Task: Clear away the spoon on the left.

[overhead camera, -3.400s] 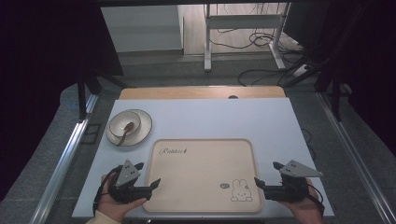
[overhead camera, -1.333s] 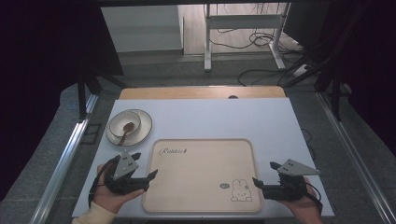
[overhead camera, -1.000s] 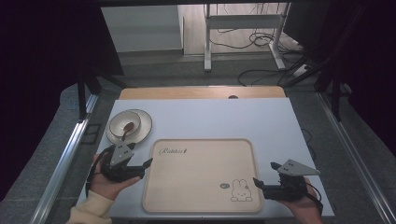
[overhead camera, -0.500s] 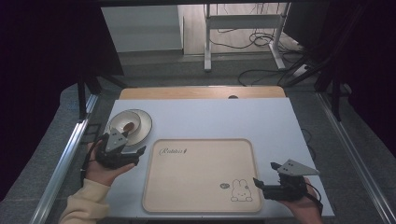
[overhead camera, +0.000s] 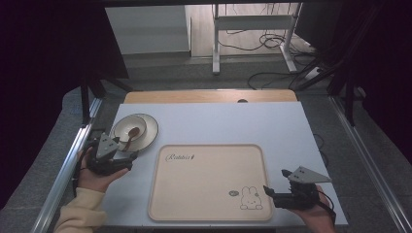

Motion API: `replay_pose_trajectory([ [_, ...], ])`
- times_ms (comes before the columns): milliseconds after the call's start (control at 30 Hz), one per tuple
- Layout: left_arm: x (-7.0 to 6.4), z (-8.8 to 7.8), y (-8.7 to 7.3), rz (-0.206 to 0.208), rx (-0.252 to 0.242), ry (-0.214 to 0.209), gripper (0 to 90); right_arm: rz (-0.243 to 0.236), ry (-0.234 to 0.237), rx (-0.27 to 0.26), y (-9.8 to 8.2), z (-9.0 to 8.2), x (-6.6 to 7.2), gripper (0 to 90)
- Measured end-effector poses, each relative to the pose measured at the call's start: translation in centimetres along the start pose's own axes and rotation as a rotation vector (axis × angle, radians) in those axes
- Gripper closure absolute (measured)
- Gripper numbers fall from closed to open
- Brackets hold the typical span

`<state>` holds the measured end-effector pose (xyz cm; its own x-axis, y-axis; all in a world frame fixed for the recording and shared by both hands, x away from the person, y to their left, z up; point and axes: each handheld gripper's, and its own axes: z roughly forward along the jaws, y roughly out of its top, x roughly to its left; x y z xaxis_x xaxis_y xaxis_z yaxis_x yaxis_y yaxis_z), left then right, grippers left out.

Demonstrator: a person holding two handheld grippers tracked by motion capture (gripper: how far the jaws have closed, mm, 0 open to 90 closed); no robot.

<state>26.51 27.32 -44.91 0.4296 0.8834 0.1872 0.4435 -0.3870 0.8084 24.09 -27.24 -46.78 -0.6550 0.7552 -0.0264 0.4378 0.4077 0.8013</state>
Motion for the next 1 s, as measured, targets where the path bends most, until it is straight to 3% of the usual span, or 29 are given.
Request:
replay_pose_trajectory([
  [233, 0.5, 0.6, -1.4, 0.008, 0.029, 0.013, 23.3, 0.001, -0.001, 0.005, 0.0, 0.1, -0.1, 15.1],
  [467, 0.7, 1.0, -2.4, 0.031, 0.032, 0.047, 30.0, 0.002, 0.0, 0.012, -0.1, 0.2, -0.2, 15.2],
  [733, 0.3, 1.6, -2.6, 0.097, 0.041, 0.066, 42.4, -0.002, -0.002, 0.016, -0.1, 0.2, -0.2, 15.3],
  [1000, 0.2, 2.0, -2.6, 0.106, 0.037, 0.085, 50.2, -0.001, -0.003, 0.02, -0.1, 0.3, -0.2, 15.4],
])
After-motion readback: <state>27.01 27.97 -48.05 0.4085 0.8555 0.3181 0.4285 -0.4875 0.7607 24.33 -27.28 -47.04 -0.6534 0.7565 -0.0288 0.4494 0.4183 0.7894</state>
